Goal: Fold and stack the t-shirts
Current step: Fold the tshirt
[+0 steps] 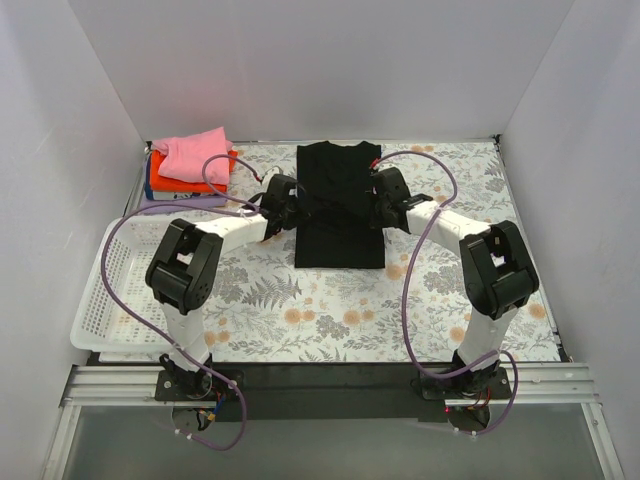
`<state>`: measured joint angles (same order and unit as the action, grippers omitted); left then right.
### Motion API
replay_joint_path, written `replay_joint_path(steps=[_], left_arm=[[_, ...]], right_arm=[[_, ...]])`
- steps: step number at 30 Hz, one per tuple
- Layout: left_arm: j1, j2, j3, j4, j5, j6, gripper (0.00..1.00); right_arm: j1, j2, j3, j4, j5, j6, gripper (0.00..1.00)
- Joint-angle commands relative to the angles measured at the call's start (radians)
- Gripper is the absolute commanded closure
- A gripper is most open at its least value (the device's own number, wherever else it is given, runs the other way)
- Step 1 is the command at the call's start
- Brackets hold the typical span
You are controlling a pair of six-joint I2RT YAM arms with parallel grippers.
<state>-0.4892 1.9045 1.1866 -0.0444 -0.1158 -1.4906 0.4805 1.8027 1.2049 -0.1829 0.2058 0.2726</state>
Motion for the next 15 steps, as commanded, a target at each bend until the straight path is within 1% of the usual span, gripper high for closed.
replay_joint_path(steps=[1, 3, 4, 5, 6, 8, 9, 11, 15], left_arm=[[0.015, 0.016, 0.050, -0.011, 0.021, 0.021, 1.00], [0.018, 0.018, 0.065, -0.021, 0.027, 0.021, 0.79], [0.021, 0.010, 0.068, -0.034, 0.016, 0.020, 0.62], [0.021, 0.004, 0.077, -0.040, 0.008, 0.020, 0.49], [0.023, -0.004, 0.083, -0.048, -0.002, 0.021, 0.30], [0.027, -0.034, 0.100, -0.078, -0.039, 0.024, 0.23], [0.028, -0.048, 0.111, -0.093, -0.053, 0.030, 0.18], [0.028, -0.096, 0.113, -0.104, -0.088, 0.056, 0.17], [0.028, -0.169, 0.079, -0.110, -0.096, 0.093, 0.17]], right_arm=[[-0.010, 0.023, 0.058, 0.028, -0.009, -0.021, 0.99], [-0.014, 0.029, 0.076, 0.026, -0.014, -0.019, 0.99], [-0.017, 0.032, 0.087, 0.020, -0.020, -0.016, 0.97], [-0.028, 0.027, 0.097, 0.008, -0.026, -0.012, 0.85], [-0.034, 0.021, 0.111, 0.005, -0.040, -0.003, 0.63], [-0.049, -0.003, 0.146, 0.000, -0.049, 0.000, 0.43], [-0.052, -0.014, 0.159, -0.009, -0.051, 0.000, 0.23], [-0.063, -0.046, 0.194, -0.026, -0.049, -0.004, 0.18], [-0.072, -0.103, 0.194, -0.043, -0.048, -0.030, 0.16]])
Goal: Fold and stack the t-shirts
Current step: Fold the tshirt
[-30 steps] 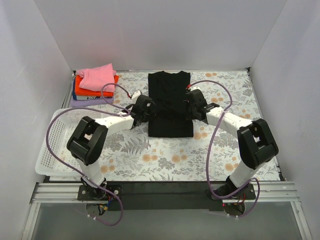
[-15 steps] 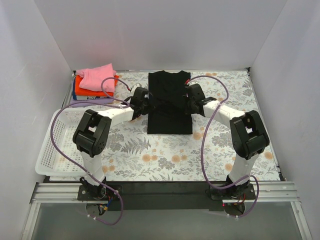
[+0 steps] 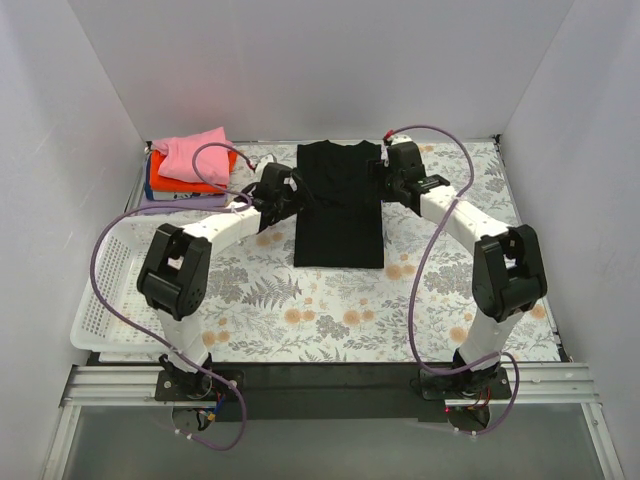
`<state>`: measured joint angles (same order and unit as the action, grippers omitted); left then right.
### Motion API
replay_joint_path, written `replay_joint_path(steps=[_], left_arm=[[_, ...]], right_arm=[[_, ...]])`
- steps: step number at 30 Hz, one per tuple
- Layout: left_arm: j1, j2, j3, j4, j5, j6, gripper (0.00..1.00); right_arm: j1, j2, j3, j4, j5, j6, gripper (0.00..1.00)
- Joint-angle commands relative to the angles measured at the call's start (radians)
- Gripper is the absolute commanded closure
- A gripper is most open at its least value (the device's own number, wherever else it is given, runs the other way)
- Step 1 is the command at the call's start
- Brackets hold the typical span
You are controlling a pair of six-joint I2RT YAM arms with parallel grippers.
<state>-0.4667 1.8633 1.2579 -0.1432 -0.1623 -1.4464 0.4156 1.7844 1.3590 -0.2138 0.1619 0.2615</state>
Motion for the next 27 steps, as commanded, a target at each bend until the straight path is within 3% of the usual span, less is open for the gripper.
replay_joint_path(steps=[1, 16, 27], left_arm=[[0.005, -0.148, -0.014, -0.016, -0.046, 0.050, 0.17], [0.005, -0.315, -0.334, -0.009, 0.082, 0.072, 0.20], [0.005, -0.332, -0.407, 0.001, 0.142, 0.043, 0.23]], right_arm=[[-0.006, -0.095, 0.031, -0.013, -0.004, -0.022, 0.16], [-0.003, -0.287, -0.348, 0.007, -0.153, 0.064, 0.21], [0.023, -0.296, -0.498, 0.043, -0.156, 0.097, 0.31]])
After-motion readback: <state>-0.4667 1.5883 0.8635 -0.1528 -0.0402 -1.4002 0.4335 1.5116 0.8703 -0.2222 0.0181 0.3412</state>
